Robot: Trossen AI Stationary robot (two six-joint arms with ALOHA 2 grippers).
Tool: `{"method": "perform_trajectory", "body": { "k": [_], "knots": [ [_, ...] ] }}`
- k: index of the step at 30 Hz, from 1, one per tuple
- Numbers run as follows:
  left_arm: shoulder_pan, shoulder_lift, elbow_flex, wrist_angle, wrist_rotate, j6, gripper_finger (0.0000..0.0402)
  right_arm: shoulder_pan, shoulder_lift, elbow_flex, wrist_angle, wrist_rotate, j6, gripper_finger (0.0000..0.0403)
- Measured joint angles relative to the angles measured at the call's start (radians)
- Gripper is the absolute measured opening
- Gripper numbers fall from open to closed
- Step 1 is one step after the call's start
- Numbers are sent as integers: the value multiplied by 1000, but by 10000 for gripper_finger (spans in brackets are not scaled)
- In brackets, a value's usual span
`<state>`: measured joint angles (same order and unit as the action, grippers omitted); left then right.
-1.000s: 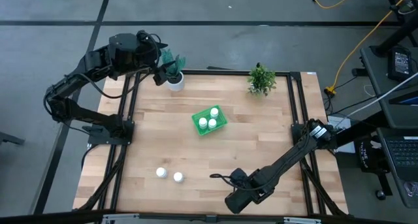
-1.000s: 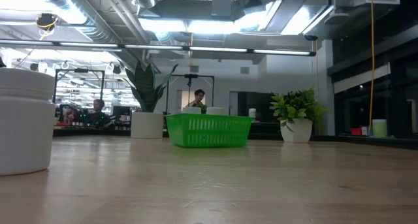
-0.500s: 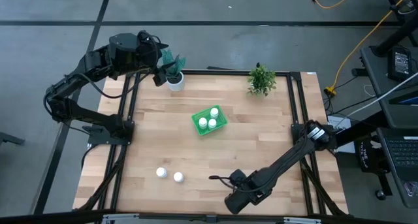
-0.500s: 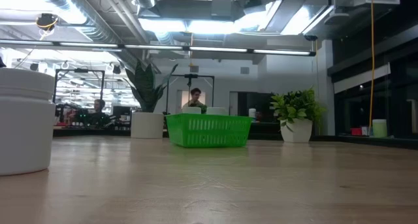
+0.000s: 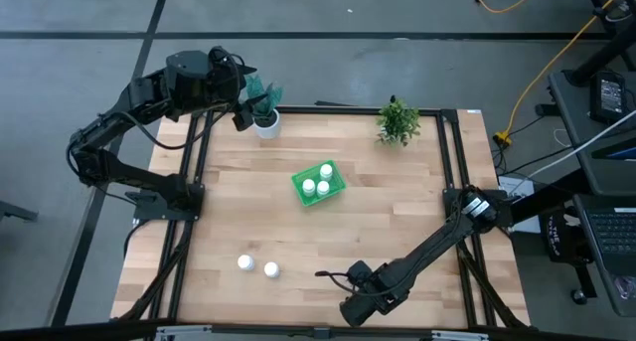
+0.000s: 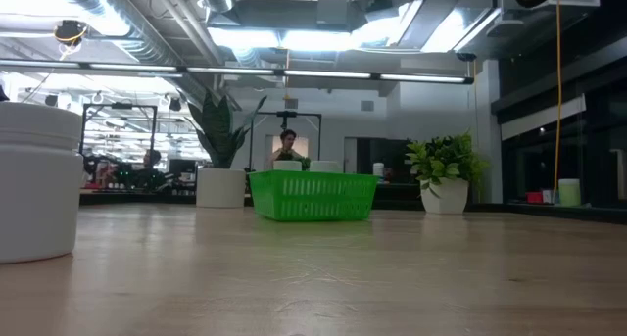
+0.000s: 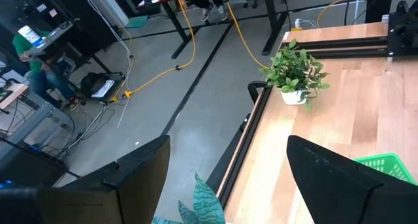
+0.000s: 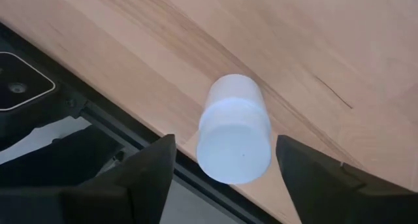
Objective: Pick and place pill bottles into a basket
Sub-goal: Put the white pill bottle into the green basket
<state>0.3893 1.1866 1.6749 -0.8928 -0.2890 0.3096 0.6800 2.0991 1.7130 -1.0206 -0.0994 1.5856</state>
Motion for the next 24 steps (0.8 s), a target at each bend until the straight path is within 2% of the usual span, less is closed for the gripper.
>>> {"method": "perform_trajectory", "body": {
  "k": [13, 19, 24],
  "knots": [
    [0, 0, 0, 0, 9, 0, 304, 0, 0, 0, 1, -18, 0, 150],
    [0, 0, 0, 1, 21, 7, 304, -3, 0, 0, 0, -16, -8, 150],
    [0, 0, 0, 1, 17, 9, 304, -35, 0, 0, -26, -11, -102, 152]
  ]
}}
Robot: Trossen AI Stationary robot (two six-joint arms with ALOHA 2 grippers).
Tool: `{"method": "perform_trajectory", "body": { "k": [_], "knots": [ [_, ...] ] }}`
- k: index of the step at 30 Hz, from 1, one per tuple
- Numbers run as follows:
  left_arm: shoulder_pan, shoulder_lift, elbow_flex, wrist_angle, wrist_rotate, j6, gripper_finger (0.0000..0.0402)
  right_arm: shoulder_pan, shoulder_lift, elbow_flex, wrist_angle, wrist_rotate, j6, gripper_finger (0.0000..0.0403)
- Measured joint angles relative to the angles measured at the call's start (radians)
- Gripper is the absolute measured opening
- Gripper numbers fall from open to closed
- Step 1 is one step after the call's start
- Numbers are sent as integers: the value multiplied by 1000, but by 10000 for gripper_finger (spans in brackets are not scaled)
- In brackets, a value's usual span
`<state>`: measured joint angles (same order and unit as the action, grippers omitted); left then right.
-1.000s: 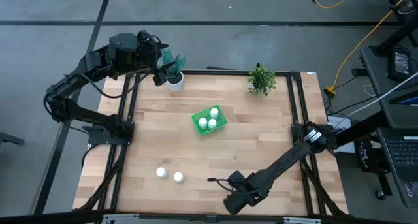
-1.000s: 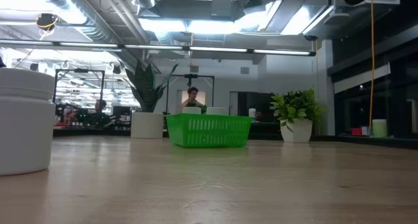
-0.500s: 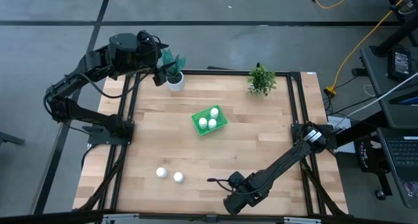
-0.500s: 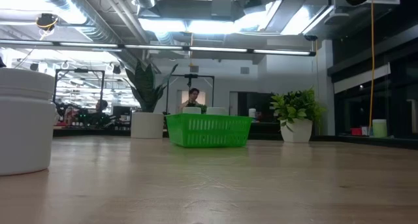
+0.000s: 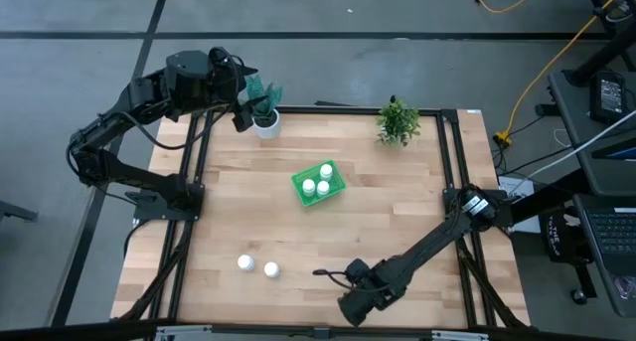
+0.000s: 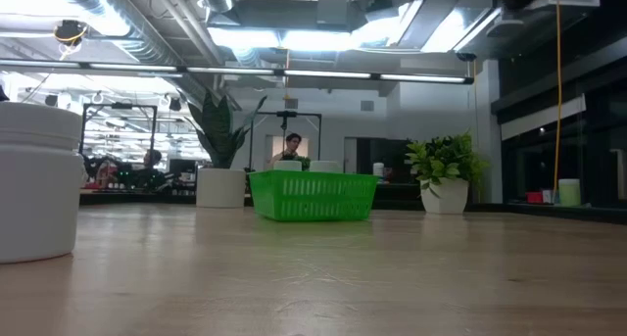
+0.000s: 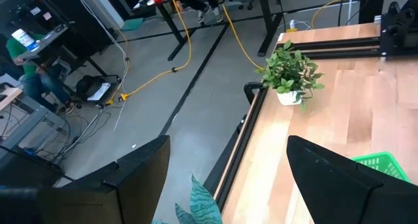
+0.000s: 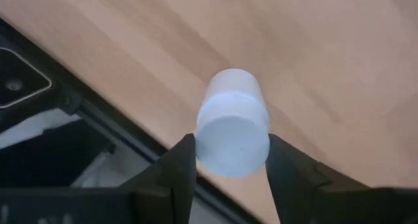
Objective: Pick and place pill bottles into a basket
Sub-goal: Put the white pill bottle into the green basket
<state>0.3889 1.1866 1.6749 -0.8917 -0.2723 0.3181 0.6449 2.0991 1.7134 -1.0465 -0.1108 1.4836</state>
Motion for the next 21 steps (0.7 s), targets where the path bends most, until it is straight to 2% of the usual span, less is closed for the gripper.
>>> {"method": "perform_trajectory", "body": {
  "k": [6, 14, 21],
  "knots": [
    [0, -3, 0, -2, -50, 2, 303, -80, -13, -1, -77, 15, -224, 147],
    [0, -37, 0, -2, -152, 0, 303, -228, -102, -1, -268, 156, -559, 147],
    [0, -54, 0, -20, -266, -64, 303, -420, -232, -1, -216, 224, -836, 147]
  ]
}}
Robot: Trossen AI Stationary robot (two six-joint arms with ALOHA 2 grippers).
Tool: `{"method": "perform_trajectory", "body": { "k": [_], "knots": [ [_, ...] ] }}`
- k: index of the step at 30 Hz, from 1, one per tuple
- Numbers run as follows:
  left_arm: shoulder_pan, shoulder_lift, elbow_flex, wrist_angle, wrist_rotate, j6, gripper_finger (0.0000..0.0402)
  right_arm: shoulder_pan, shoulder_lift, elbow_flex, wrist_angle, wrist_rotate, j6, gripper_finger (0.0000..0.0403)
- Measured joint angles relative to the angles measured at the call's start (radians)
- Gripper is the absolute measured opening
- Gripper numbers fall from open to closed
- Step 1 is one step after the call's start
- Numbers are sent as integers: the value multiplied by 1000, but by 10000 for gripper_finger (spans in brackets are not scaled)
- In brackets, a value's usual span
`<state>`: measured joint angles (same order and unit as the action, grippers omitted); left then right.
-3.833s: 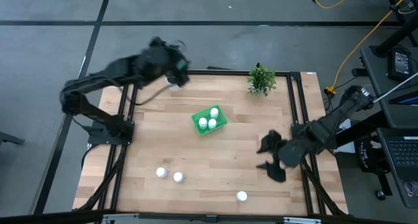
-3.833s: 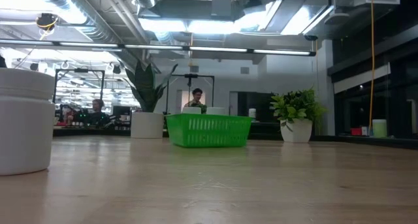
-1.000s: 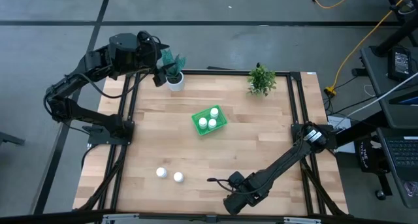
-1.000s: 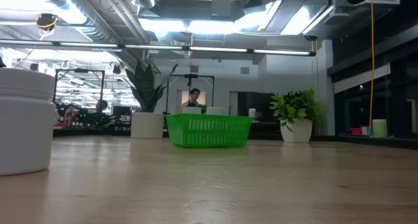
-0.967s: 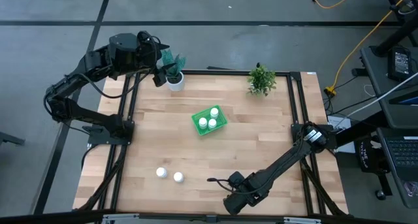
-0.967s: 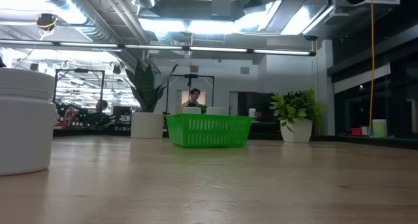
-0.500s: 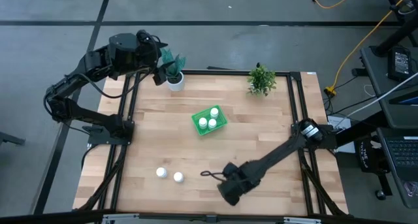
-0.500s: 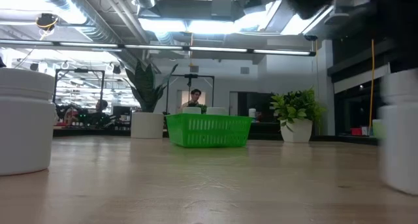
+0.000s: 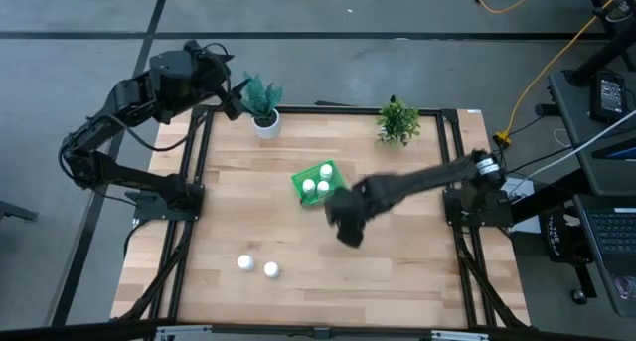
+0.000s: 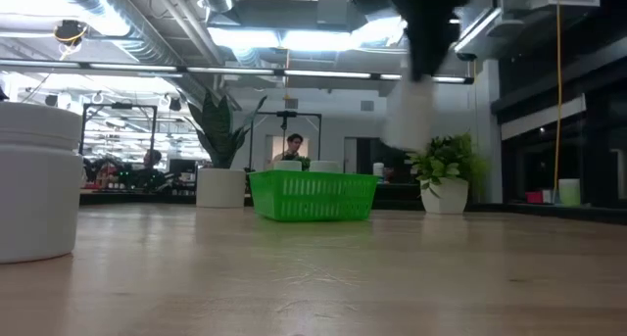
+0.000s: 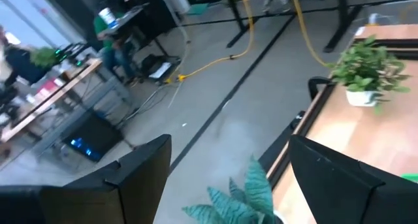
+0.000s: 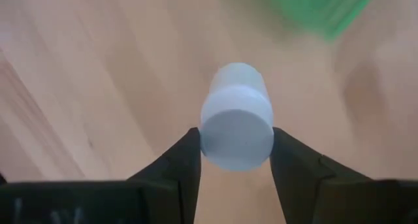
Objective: Pick and place pill bottles into a basket
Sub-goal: Put the white pill bottle into the green basket
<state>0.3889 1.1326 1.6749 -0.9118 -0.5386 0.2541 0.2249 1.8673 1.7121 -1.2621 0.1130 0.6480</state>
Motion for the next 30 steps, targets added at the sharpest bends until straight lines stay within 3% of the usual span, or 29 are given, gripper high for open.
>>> {"method": "perform_trajectory", "body": {
  "k": [7, 12, 30],
  "knots": [
    [-1, -1, 0, -79, -47, -109, 303, -176, -108, 1, 92, 5, -217, 147],
    [-2, -1, 0, -91, -48, -170, 303, -248, -111, 1, 89, 2, -357, 147],
    [-76, 5, 0, -91, -229, -234, 303, -327, -72, 0, 94, -18, -591, 147]
  ]
}}
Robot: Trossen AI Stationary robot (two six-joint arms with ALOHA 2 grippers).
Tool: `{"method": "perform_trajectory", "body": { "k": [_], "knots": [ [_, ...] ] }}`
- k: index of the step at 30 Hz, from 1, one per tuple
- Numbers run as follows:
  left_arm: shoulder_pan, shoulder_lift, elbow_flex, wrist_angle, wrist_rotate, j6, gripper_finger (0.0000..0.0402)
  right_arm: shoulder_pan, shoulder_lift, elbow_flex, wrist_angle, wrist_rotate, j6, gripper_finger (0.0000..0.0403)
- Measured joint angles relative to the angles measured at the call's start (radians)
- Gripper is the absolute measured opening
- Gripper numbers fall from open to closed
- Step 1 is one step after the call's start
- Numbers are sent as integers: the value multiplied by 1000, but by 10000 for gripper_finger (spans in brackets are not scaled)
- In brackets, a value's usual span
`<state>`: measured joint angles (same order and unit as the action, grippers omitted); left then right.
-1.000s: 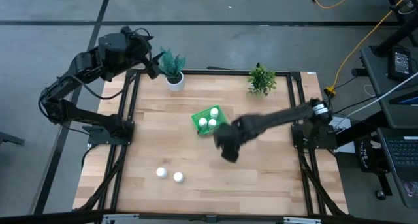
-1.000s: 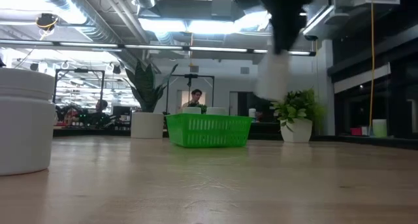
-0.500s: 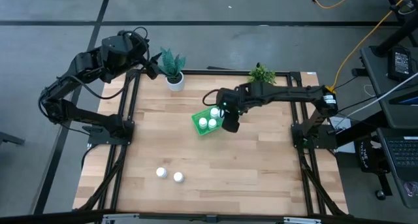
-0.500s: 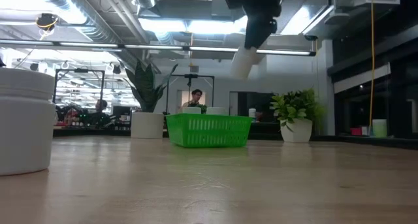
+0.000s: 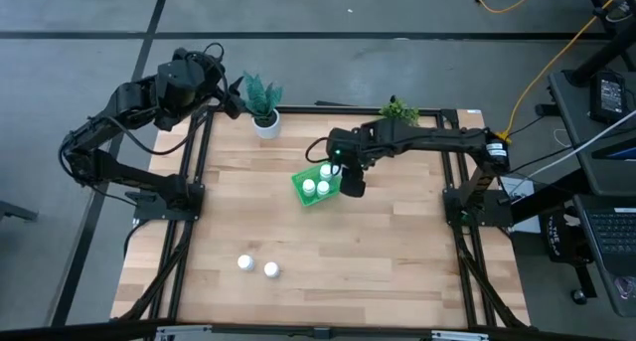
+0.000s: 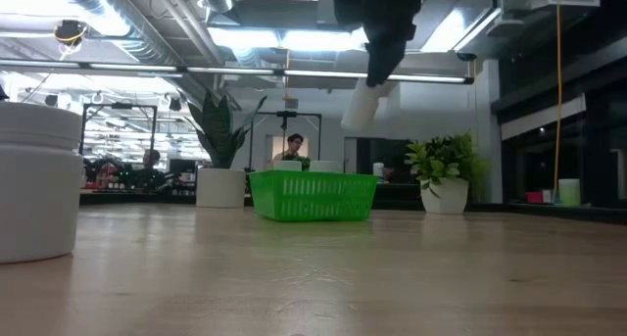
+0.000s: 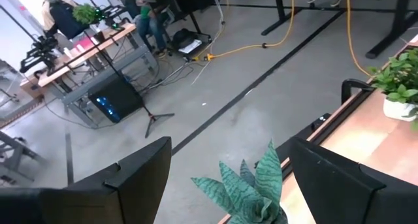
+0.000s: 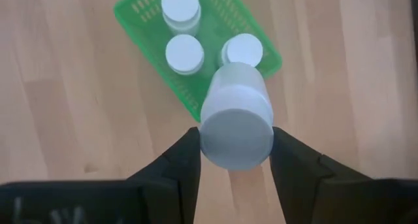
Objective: Pick and place pill bottles into a basket
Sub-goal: Put the white pill bottle into the green basket
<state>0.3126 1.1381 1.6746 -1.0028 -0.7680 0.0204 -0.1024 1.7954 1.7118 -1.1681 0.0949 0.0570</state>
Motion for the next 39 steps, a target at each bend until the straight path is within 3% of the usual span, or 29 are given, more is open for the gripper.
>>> {"method": "perform_trajectory", "body": {
  "k": [14, 39],
  "knots": [
    [0, 0, 0, -4, 0, 1, 303, 0, 63, -4, 28, -45, -34, 147],
    [0, 0, 0, -5, -1, 27, 303, 0, 66, -159, 147, -117, 2, 147]
  ]
}}
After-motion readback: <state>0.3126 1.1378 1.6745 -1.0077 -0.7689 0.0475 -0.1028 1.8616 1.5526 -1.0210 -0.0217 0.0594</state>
